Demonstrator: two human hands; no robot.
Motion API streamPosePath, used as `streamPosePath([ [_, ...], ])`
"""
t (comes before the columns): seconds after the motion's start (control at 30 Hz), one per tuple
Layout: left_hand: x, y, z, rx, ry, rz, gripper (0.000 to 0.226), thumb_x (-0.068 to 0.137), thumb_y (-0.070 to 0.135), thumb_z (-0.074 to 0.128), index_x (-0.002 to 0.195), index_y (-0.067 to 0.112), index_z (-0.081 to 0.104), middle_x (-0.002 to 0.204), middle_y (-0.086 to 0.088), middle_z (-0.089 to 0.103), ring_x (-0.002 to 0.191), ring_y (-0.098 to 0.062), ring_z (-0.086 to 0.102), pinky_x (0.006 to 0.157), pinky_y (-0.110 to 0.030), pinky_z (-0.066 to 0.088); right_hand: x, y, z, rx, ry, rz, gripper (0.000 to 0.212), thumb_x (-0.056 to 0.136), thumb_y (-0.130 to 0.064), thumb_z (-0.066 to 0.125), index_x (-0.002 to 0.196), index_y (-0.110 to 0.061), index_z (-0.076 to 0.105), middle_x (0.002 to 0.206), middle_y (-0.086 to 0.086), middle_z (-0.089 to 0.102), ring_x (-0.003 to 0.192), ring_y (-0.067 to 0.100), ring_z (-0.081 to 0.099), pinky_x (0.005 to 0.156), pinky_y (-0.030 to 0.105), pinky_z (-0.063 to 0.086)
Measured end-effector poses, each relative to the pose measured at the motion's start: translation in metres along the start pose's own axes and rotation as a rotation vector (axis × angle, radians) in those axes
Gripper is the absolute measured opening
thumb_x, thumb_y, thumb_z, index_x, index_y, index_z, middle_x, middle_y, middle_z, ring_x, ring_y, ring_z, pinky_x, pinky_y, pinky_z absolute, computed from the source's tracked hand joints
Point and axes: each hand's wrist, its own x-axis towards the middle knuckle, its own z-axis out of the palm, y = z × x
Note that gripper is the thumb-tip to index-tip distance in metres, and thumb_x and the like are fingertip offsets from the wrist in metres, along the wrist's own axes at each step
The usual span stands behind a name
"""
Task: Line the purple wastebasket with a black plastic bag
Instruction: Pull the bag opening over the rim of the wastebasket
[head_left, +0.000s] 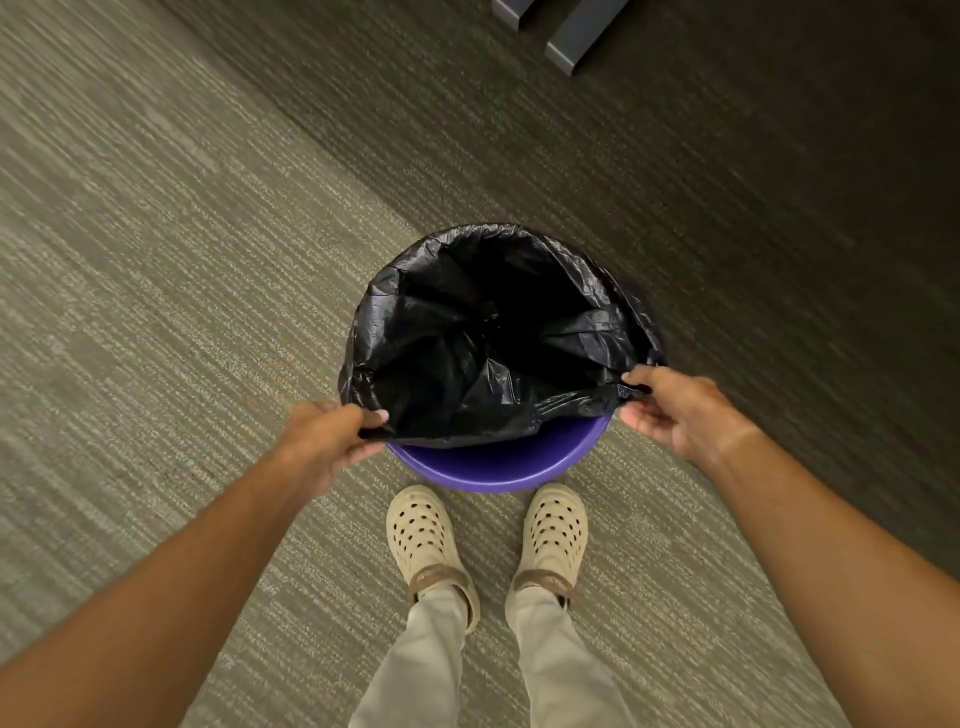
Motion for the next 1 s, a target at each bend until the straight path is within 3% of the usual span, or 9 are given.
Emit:
streamPosePath([
  [0.1, 0.000, -0.012, 0.002, 0.114, 0.033, 0.001, 0.029, 0.081, -0.009, 0.066, 0.108, -0.002, 0.057, 0.103, -0.021, 0.064, 0.080, -0.027, 0.073, 0.054, -0.025, 0.058, 0.004, 0.005, -0.002, -0.085, 0.012, -0.004, 0.010, 0.078, 0.003, 0.073, 0.081, 0.000, 0.063, 0.076, 0.015, 0.066, 0.046, 0.017, 0.065, 0.037, 0.018, 0.049],
  [0.23, -0.001, -0.034, 0.002, 0.308, 0.143, 0.150, 0.014, 0.078, -0.004, 0.072, 0.084, 0.002, 0.062, 0.091, -0.017, 0.069, 0.084, -0.026, 0.072, 0.077, -0.041, 0.061, 0.009, 0.033, -0.012, -0.254, 0.120, -0.119, 0.012, 0.077, 0.000, 0.075, 0.079, -0.003, 0.064, 0.086, 0.015, 0.067, 0.066, 0.021, 0.070, 0.046, 0.022, 0.055],
  [0.37, -0.008, -0.048, 0.009, 0.131, 0.109, 0.083, 0.014, 0.080, -0.001, 0.072, 0.092, 0.001, 0.064, 0.100, -0.013, 0.069, 0.081, -0.019, 0.073, 0.064, -0.024, 0.059, 0.002, 0.049, -0.003, -0.129, -0.002, -0.042, 0.016, 0.082, -0.003, 0.071, 0.094, -0.001, 0.061, 0.092, 0.017, 0.067, 0.066, 0.021, 0.072, 0.045, 0.020, 0.053],
  [0.43, -0.014, -0.054, 0.012, 0.055, 0.055, 0.030, 0.015, 0.080, -0.004, 0.070, 0.093, 0.000, 0.064, 0.102, -0.014, 0.069, 0.084, -0.019, 0.073, 0.062, -0.020, 0.058, -0.007, 0.054, 0.004, -0.108, -0.091, 0.045, 0.023, 0.079, 0.004, 0.070, 0.097, -0.002, 0.056, 0.093, 0.021, 0.066, 0.055, 0.020, 0.071, 0.041, 0.020, 0.052],
  [0.5, -0.020, -0.058, 0.017, 0.016, 0.031, 0.007, 0.013, 0.081, -0.009, 0.067, 0.089, 0.001, 0.063, 0.097, -0.015, 0.070, 0.083, -0.020, 0.072, 0.059, -0.019, 0.057, -0.012, 0.061, 0.009, -0.119, -0.126, 0.080, 0.033, 0.077, 0.011, 0.069, 0.098, -0.007, 0.050, 0.095, 0.021, 0.062, 0.058, 0.023, 0.070, 0.041, 0.020, 0.052],
  [0.67, -0.020, -0.066, 0.027, 0.074, 0.096, 0.028, 0.013, 0.080, -0.012, 0.067, 0.084, -0.002, 0.059, 0.089, -0.010, 0.064, 0.081, -0.021, 0.069, 0.063, -0.027, 0.060, -0.011, 0.081, 0.018, -0.127, -0.075, -0.022, 0.022, 0.079, 0.010, 0.069, 0.093, -0.002, 0.056, 0.094, 0.016, 0.065, 0.072, 0.021, 0.070, 0.043, 0.016, 0.052],
  [0.83, -0.002, -0.075, 0.030, 0.170, 0.167, 0.086, 0.014, 0.081, -0.006, 0.069, 0.080, 0.007, 0.064, 0.088, -0.012, 0.072, 0.081, -0.024, 0.073, 0.075, -0.039, 0.061, 0.002, 0.087, 0.026, -0.125, 0.020, -0.121, 0.011, 0.082, 0.005, 0.068, 0.087, -0.004, 0.063, 0.088, 0.013, 0.070, 0.067, 0.018, 0.067, 0.043, 0.017, 0.050],
  [0.9, 0.006, -0.075, 0.035, 0.246, 0.220, 0.116, 0.019, 0.079, -0.003, 0.072, 0.083, 0.014, 0.065, 0.085, -0.007, 0.072, 0.081, -0.021, 0.072, 0.074, -0.037, 0.061, 0.011, 0.085, 0.029, -0.135, 0.071, -0.144, 0.014, 0.082, 0.006, 0.068, 0.082, -0.008, 0.062, 0.087, 0.010, 0.069, 0.067, 0.015, 0.066, 0.042, 0.015, 0.049],
  [1.0, 0.017, -0.071, 0.040, 0.342, 0.270, 0.160, 0.027, 0.075, -0.003, 0.075, 0.084, 0.020, 0.065, 0.076, 0.003, 0.068, 0.073, -0.011, 0.066, 0.059, -0.021, 0.053, 0.021, 0.078, 0.033, -0.084, 0.059, -0.149, 0.017, 0.083, 0.008, 0.064, 0.082, -0.008, 0.064, 0.086, 0.007, 0.069, 0.065, 0.012, 0.066, 0.042, 0.012, 0.047],
])
